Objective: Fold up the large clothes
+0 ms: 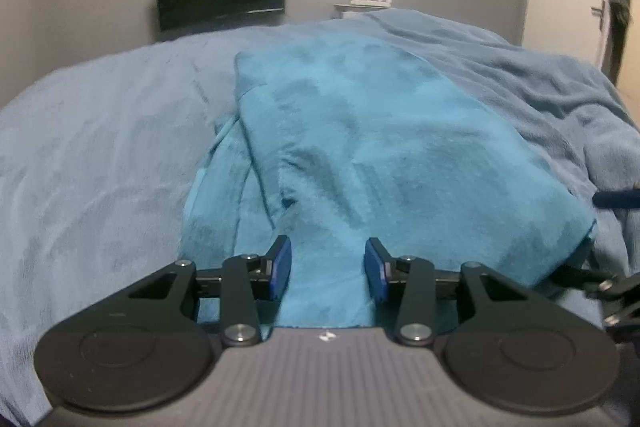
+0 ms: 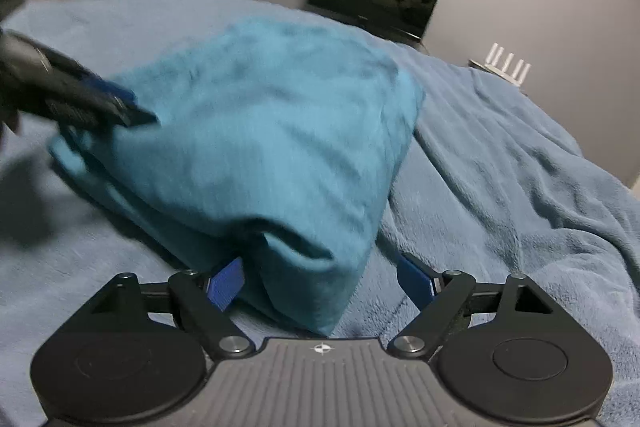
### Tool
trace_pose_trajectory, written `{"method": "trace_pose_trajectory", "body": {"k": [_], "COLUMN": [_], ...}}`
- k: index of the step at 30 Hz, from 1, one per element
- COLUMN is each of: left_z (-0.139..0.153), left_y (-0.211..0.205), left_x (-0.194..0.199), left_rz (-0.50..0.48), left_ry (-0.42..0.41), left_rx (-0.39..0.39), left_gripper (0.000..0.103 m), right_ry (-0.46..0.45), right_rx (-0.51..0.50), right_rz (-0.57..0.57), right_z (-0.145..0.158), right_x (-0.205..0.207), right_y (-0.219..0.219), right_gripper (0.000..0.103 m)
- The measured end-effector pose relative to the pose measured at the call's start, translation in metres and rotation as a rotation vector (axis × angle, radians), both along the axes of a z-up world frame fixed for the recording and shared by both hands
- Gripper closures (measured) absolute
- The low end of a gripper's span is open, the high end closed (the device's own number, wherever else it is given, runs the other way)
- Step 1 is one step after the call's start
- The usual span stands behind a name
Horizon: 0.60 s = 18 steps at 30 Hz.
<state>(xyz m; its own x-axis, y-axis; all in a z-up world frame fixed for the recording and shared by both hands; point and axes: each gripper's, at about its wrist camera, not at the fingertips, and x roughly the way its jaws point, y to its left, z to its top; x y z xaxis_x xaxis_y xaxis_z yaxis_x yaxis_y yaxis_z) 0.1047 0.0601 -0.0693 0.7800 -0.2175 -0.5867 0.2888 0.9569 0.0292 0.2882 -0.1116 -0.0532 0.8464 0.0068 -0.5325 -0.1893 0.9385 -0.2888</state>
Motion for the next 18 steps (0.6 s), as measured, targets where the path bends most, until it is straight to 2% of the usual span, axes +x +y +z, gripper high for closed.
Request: {"method": "trace_pose_trajectory", "body": {"k": [2,6,7,8,9,10,12,15,18], "left_z": [-0.003,-0.005,-0.006,-0.008,-0.010,-0.012,-0.014,-0.015,-0.017], "left_y": [0.004,0.007,0.006,0.004,0.004,0.005,0.012,0.015,0.003], "left_x": [0.000,0.001,0.002,0.002,0.002,0.004,0.006,0.008,0.006], "left_rz": [0.007,0.015,0.017,0.019,0.021,0.030,0.040,0.021,-0.012], "left_ry": [0.003,0.014,0.013,0.010,0.010,0.016,0.043,0.080,0.053], "left_rx": [-0.013,-0.034,-0.023,-0.007,0.008,0.017,-0.017,-0.063,0.015], "left_gripper": [0.064,0.063,0.063,0.062,0.059,0.057,0.051,0.049,0.049], "right_ry": [-0.004,-0.090,-0.108,-0.115,-0.102,-0.092,-0.084,-0.040,0.048], "right_rx": [0.006,-0.027,-0.038,-0.037,-0.025,0.019,0.074,0.135,0.223], "right_rz": [-0.012,-0.009,-0.018,-0.045,-0.075,-0.091,-0.120,-0.167,-0.219], "right_z": [-0.005,-0.014,-0.016,-0.018,-0.018,-0.016,-0.010,-0.007,-0.014], "right_x": [0.004,0.013,0.017,0.017,0.018,0.019,0.016,0.017,0.031], "right_y": [0.003,0.017,0.017,0.014,0.009,0.000,-0.014,-0.034,-0.052], "right_gripper": [0.019,0.020,0.025,0.041,0.047,0.047,0.059,0.059,0.053]}}
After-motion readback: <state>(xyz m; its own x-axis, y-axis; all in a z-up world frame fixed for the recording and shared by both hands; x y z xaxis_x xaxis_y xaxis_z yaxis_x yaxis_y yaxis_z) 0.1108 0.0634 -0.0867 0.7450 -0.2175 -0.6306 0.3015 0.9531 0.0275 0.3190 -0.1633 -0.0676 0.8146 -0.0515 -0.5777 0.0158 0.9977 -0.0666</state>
